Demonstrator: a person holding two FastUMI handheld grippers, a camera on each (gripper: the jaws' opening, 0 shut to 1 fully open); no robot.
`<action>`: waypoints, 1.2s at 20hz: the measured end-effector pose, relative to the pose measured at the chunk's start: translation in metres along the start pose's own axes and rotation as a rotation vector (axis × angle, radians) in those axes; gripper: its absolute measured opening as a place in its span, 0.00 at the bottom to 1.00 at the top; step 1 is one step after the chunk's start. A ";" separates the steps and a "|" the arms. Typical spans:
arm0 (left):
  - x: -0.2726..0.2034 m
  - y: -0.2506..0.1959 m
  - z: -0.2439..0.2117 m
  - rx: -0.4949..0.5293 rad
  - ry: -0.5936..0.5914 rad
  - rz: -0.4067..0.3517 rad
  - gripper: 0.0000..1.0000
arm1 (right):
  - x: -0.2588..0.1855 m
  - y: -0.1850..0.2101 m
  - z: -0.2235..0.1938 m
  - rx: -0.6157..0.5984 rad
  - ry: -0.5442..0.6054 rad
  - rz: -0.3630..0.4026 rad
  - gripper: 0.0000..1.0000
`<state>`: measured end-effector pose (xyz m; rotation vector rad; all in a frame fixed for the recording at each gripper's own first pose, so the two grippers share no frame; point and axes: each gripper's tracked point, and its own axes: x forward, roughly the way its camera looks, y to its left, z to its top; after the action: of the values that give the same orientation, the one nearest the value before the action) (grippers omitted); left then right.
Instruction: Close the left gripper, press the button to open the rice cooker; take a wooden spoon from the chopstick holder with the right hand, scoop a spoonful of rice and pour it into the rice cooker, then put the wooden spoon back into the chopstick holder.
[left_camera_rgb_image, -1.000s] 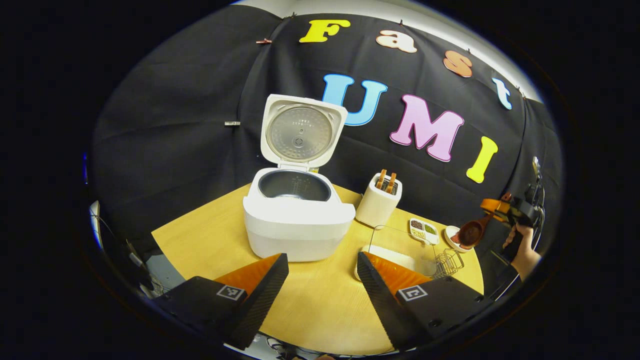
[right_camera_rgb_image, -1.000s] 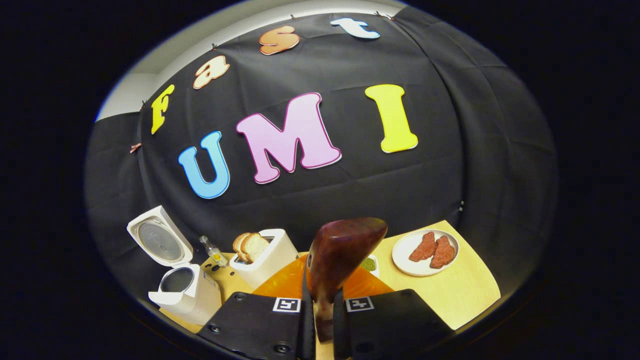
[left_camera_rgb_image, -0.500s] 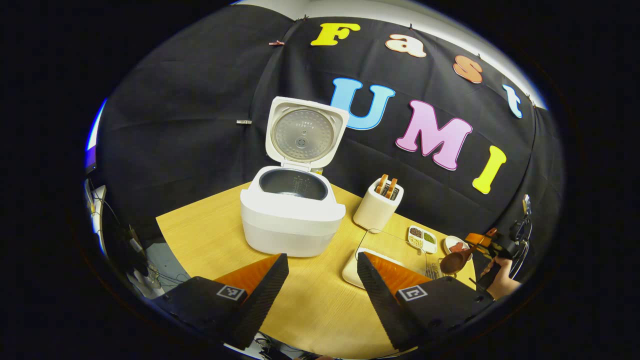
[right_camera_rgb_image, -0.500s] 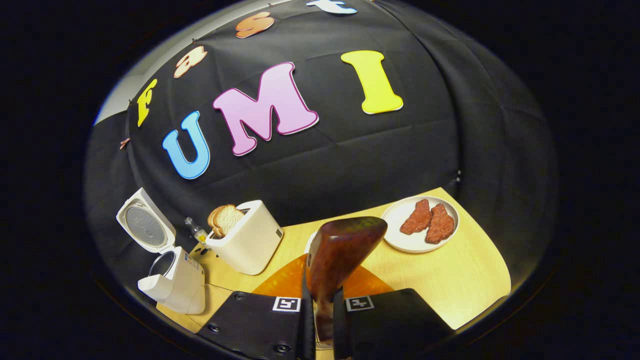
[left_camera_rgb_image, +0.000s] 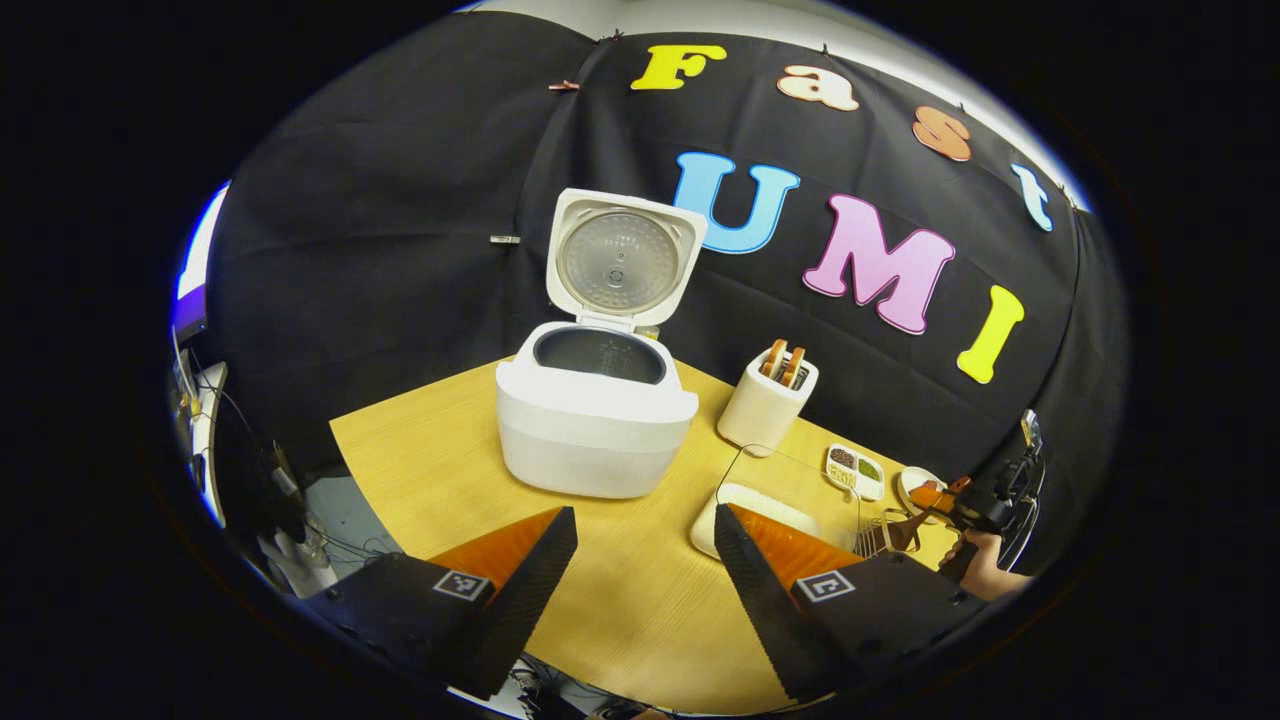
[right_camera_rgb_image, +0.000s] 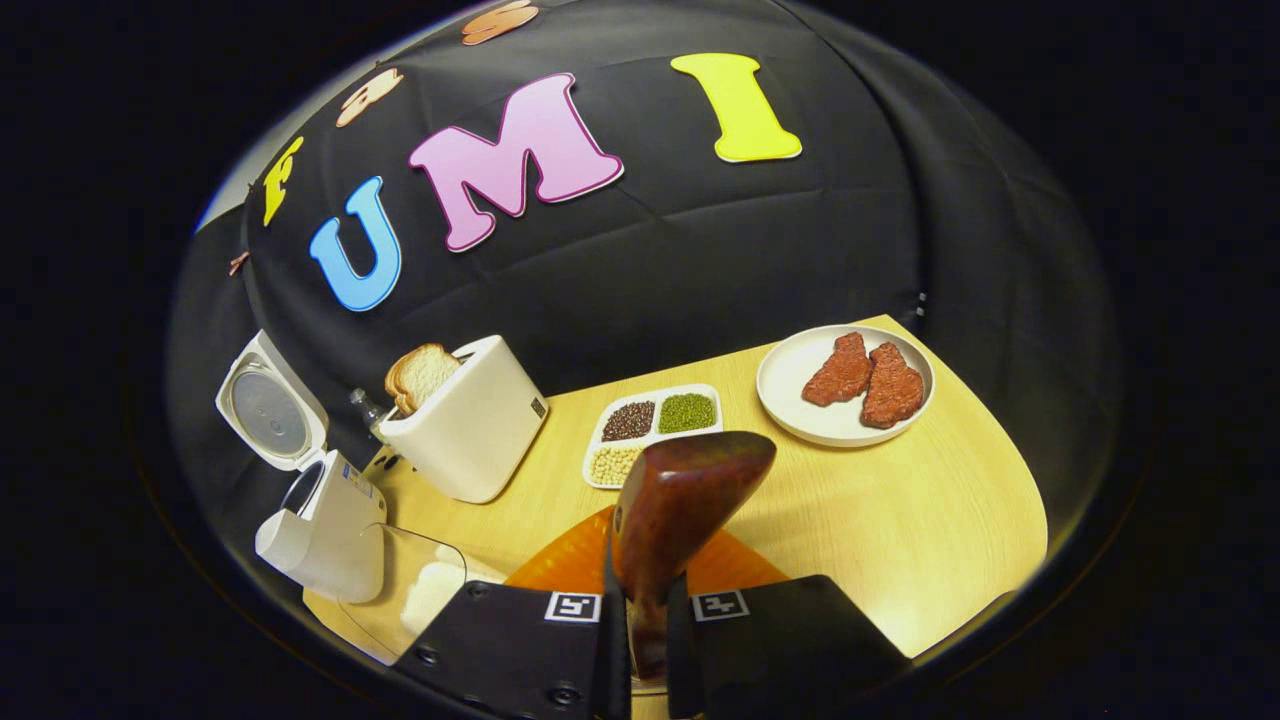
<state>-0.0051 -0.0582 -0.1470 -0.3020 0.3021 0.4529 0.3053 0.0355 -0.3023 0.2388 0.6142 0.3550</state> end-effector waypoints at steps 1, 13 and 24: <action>0.000 0.002 0.000 -0.004 0.001 0.003 0.95 | 0.003 -0.001 0.000 0.004 0.003 -0.005 0.19; 0.012 0.012 0.044 0.038 -0.059 -0.035 0.95 | -0.057 -0.008 0.017 -0.051 -0.071 -0.077 0.98; 0.051 0.029 0.198 0.199 -0.244 -0.057 0.95 | -0.193 -0.032 0.079 -0.217 -0.313 -0.240 0.98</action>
<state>0.0678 0.0554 0.0089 -0.0597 0.0988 0.3953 0.2133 -0.0782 -0.1500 0.0092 0.2874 0.1455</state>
